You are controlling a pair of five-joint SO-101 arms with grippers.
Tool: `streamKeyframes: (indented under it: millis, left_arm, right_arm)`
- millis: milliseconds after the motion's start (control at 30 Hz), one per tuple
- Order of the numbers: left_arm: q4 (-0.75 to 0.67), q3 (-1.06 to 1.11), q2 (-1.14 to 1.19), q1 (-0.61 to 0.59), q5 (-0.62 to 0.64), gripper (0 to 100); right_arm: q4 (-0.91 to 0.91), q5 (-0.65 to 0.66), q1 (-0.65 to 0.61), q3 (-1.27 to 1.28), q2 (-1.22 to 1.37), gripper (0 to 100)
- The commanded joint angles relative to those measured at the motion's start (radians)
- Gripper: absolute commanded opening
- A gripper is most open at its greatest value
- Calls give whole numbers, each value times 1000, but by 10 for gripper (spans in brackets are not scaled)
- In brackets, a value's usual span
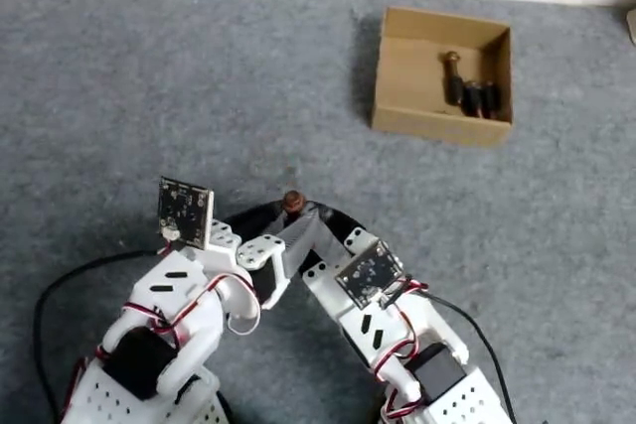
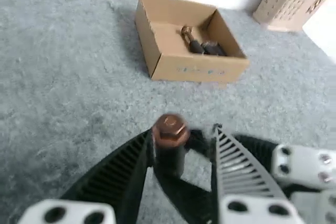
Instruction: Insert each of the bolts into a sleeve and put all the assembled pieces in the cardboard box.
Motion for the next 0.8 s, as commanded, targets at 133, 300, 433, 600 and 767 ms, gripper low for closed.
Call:
streamKeyframes:
  millis: [133, 300, 433, 600, 767]
  left_arm:
    - [-26, -68, -8, 16, -2, 181]
    - [-34, -70, -8, 15, -2, 181]
    - [-34, -97, -28, -64, 35, 181]
    - [-40, -96, -97, -282, 178, 56]
    - [-137, 12, -111, -341, 173, 2]
  right_arm:
    - [-31, 11, 8, 28, -10, 5]
    - [-31, 11, 31, 28, -10, 5]
    - [-31, 11, 28, 28, -10, 5]
    - [-31, 11, 28, 30, -10, 5]
    - [-33, 11, 28, 36, -8, 5]
